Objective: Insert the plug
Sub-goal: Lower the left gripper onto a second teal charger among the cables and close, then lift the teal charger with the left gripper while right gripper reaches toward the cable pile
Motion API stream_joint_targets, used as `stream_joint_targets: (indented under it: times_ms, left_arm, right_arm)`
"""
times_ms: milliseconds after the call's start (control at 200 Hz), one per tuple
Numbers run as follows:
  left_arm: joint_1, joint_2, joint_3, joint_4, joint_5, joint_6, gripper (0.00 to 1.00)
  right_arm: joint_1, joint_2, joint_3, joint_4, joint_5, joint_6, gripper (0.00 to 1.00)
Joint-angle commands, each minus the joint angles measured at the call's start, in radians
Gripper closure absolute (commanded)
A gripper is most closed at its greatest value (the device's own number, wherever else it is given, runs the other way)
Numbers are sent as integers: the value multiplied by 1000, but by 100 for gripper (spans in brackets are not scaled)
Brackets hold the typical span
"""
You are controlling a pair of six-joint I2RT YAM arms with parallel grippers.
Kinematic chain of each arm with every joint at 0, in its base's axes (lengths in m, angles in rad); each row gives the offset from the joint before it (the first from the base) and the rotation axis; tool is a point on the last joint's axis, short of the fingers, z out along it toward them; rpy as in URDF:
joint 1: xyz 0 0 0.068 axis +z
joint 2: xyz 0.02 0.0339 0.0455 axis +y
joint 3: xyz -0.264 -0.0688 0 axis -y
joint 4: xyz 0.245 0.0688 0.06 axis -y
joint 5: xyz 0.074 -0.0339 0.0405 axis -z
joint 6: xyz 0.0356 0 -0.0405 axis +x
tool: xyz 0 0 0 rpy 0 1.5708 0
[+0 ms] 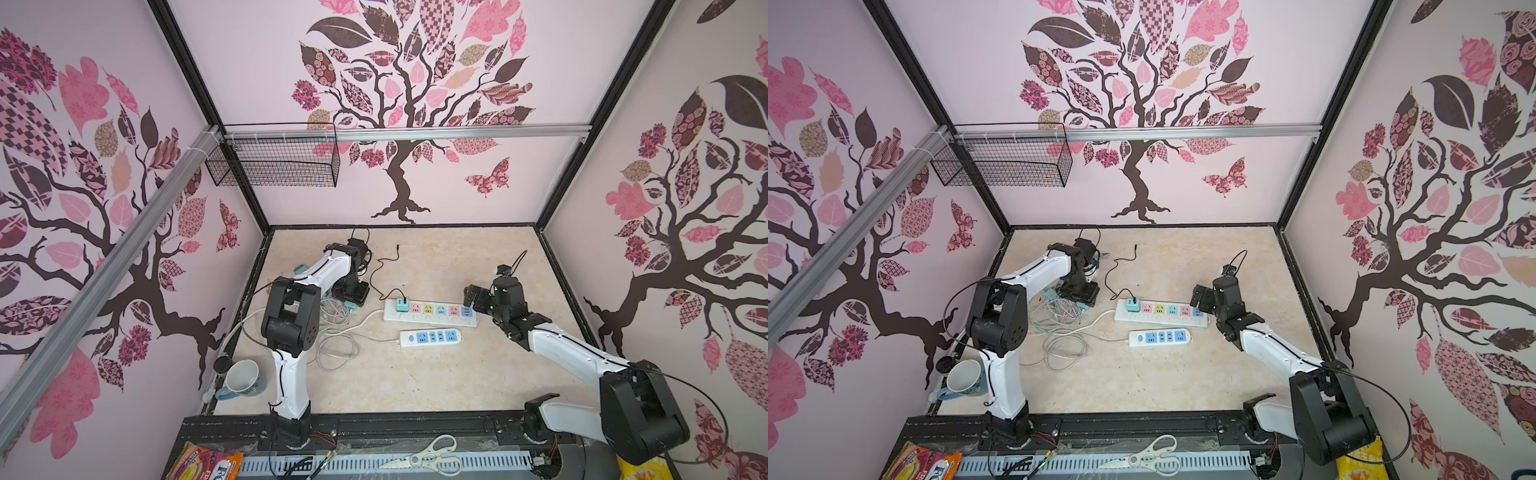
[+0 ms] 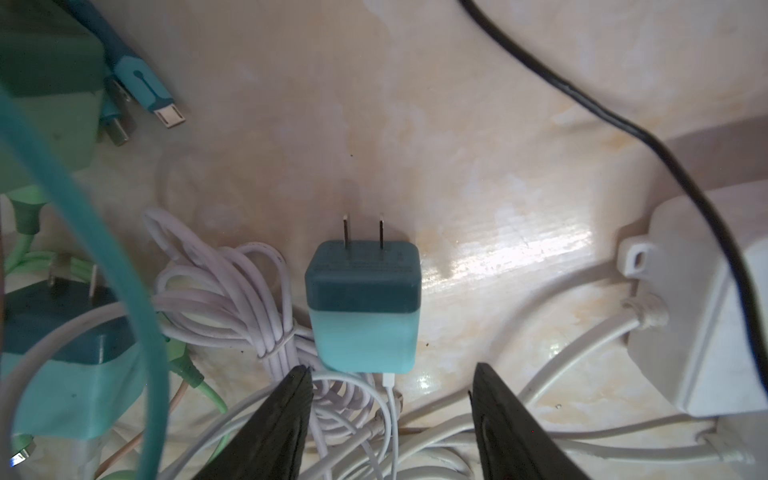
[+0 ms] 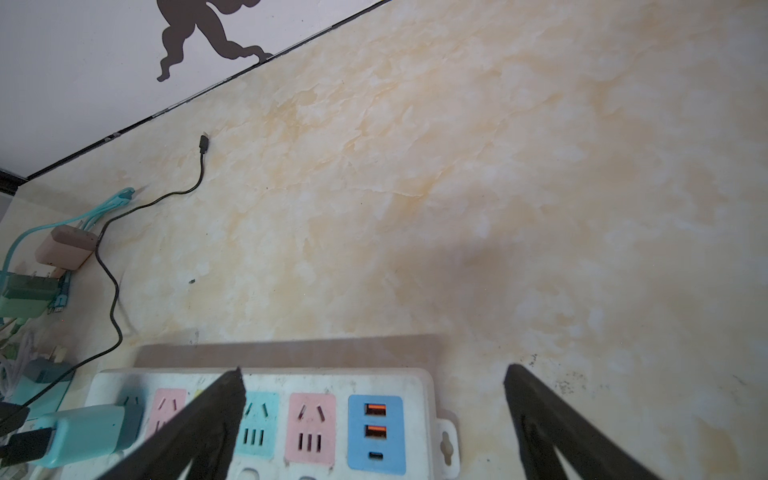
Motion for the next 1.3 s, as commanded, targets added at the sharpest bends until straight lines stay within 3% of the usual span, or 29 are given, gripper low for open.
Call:
stream_joint_targets:
  times_ms: [0,320,660,885,1126,1296]
  left_arm:
    - [8,28,43,-4,12,13,36]
    - [11,112,101,0,3,20,38]
    - [18,121,63,45,-49,8,42]
    - [23,91,26,103,-29,-24,72]
    - [63,-132,-81,228,7,-89,100]
    - [81,-330,-132,279,63,-148,100]
  right_arm:
    - [-4,-29,-4,10,11,-17,0]
    - [-4,-33,-6,12,12,-19,0]
    - [-4,-42,-9,19,0,-21,0]
    - [-4,-53,-6,35,-48,-20,0]
    - [18,-82,-15,137,-169,24,0]
    - [131,-99,10,216,-182,-27,0]
